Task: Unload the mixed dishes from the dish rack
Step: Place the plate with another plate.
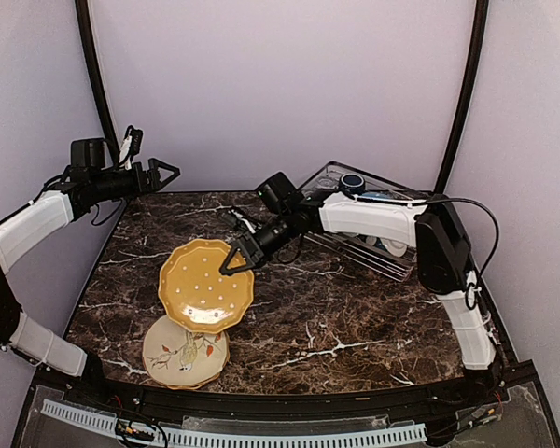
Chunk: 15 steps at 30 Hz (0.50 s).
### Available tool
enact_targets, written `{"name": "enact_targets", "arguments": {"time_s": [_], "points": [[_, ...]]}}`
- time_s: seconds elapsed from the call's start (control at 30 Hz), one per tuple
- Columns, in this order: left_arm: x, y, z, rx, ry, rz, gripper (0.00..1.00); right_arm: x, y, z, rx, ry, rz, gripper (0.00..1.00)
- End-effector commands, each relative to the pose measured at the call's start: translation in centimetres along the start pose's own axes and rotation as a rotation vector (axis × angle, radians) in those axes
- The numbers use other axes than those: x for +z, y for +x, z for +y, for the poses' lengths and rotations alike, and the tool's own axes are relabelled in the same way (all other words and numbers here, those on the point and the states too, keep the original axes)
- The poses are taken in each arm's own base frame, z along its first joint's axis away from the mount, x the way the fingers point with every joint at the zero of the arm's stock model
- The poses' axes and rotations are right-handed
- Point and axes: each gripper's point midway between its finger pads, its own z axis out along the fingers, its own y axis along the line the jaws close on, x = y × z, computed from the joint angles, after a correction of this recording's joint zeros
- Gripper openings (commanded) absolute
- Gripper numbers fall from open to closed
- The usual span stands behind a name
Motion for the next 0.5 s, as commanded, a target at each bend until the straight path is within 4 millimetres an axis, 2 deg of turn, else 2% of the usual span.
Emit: {"name": "enact_targets", "arguments": {"time_s": [0.0, 0.3, 0.47], "points": [[-0.1, 0.2, -0.1, -0.012, 0.012, 0.006, 0.99, 1.8, -1.0, 2.3, -0.09, -0.078, 0.027, 0.0], [0.1, 0.3, -0.1, -0.022, 0.02, 0.009, 0.99, 6.1, 0.3, 2.3, -0.087, -0.102, 0.095, 0.0], [0.3, 0.5, 0.0, -0.029, 0.023, 0.014, 0.99, 7.5, 1.3, 2.0, -0.063, -0.132, 0.14, 0.0]]}}
